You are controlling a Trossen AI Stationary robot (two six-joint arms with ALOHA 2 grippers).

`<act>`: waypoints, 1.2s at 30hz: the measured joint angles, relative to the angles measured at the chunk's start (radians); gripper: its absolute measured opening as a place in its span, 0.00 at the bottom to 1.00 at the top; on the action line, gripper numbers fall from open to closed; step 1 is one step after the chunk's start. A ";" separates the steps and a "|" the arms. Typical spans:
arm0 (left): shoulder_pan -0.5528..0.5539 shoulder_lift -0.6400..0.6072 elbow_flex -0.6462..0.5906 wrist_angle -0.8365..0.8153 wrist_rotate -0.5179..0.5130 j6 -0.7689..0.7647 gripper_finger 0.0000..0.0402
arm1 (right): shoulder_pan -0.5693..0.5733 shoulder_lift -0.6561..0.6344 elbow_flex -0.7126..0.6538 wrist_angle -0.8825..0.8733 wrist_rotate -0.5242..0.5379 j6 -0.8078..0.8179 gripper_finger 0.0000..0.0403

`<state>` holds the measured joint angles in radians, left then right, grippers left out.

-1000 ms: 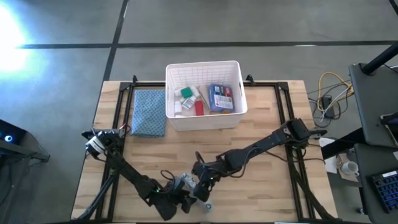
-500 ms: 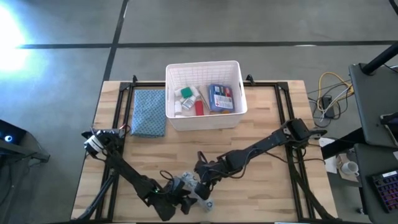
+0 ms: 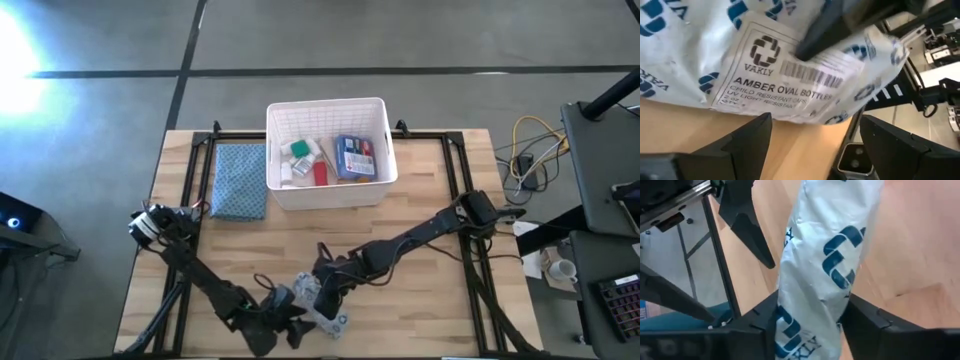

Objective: Pick & place medical supplies in basket/bin
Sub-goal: Put the white mailer bag into the white container

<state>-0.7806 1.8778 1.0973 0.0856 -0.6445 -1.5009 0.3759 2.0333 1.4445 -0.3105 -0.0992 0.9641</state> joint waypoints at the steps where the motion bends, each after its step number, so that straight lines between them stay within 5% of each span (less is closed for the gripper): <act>1: -0.004 -0.002 0.000 -0.003 0.000 0.000 0.70 | 0.000 0.000 0.000 0.003 0.001 -0.003 0.39; 7: -0.052 -0.013 0.000 -0.089 -0.028 -0.079 0.70 | -0.005 -0.010 0.000 0.002 0.002 -0.013 0.27; 12: -0.149 -0.055 0.000 -0.195 -0.262 -0.228 0.70 | -0.003 -0.094 -0.002 -0.007 0.106 -0.037 0.27; 17: -0.231 -0.101 0.001 -0.210 -0.536 -0.242 0.70 | -0.008 -0.258 0.001 -0.009 0.388 -0.115 0.31; 22: -0.229 -0.139 0.002 -0.218 -0.570 -0.215 0.70 | -0.071 -0.453 0.004 -0.088 0.798 -0.164 0.29; 25: -0.217 -0.149 0.002 -0.219 -0.569 -0.193 0.70 | -0.164 -0.548 0.004 -0.159 0.932 -0.156 0.29; 28: -0.203 -0.151 0.005 -0.218 -0.569 -0.192 0.70 | -0.287 -0.623 0.004 -0.175 0.909 -0.179 0.32; 36: -0.161 -0.156 0.078 -0.218 -0.500 -0.006 0.70 | -0.584 -0.630 0.003 -0.326 0.507 -0.104 0.50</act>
<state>-0.9416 1.7218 1.1751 -0.1324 -1.1447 -1.5065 -0.2079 1.4031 1.4475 -0.6367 0.4079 0.8598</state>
